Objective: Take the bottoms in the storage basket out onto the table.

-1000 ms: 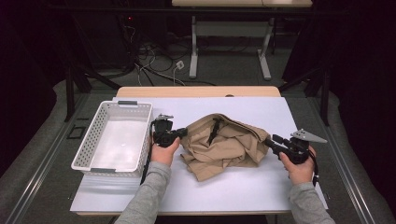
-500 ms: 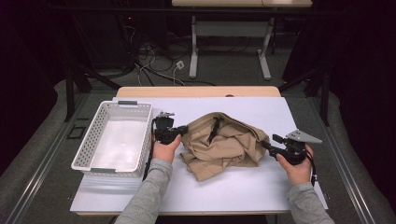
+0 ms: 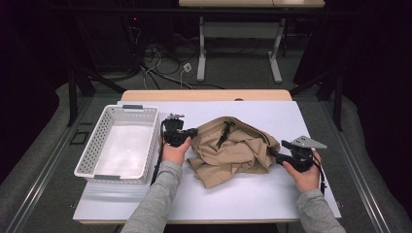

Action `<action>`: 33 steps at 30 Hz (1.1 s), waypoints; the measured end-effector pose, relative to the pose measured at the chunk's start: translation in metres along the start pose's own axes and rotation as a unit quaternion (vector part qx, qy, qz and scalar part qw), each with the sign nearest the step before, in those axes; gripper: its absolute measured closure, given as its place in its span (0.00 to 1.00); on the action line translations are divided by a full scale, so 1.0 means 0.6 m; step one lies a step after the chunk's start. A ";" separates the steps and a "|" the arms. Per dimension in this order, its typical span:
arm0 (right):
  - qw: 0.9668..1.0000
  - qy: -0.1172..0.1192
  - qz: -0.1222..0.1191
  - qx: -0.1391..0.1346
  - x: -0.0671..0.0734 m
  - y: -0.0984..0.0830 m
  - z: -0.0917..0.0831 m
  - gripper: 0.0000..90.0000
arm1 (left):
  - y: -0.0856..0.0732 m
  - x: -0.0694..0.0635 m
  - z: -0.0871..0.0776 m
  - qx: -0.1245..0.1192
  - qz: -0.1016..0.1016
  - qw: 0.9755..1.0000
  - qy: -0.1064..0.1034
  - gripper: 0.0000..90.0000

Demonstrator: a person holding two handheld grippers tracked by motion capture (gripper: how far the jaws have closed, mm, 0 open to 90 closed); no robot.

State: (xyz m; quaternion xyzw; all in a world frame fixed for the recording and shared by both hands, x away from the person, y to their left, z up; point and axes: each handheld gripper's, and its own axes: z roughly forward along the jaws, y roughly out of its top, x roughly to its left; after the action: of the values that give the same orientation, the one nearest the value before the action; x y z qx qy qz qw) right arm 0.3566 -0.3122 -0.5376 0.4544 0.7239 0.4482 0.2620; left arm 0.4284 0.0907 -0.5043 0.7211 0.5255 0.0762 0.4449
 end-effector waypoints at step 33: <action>0.999 0.009 0.012 -0.037 0.007 0.030 -0.009 0.91 | 0.009 -0.002 -0.002 -0.014 -0.002 1.000 -0.005 0.93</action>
State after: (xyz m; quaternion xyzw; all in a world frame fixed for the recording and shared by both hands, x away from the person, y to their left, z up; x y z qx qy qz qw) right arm 0.3580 -0.3073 -0.5191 0.4494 0.7035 0.4817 0.2665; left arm 0.4308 0.0904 -0.4996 0.7144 0.5234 0.0786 0.4577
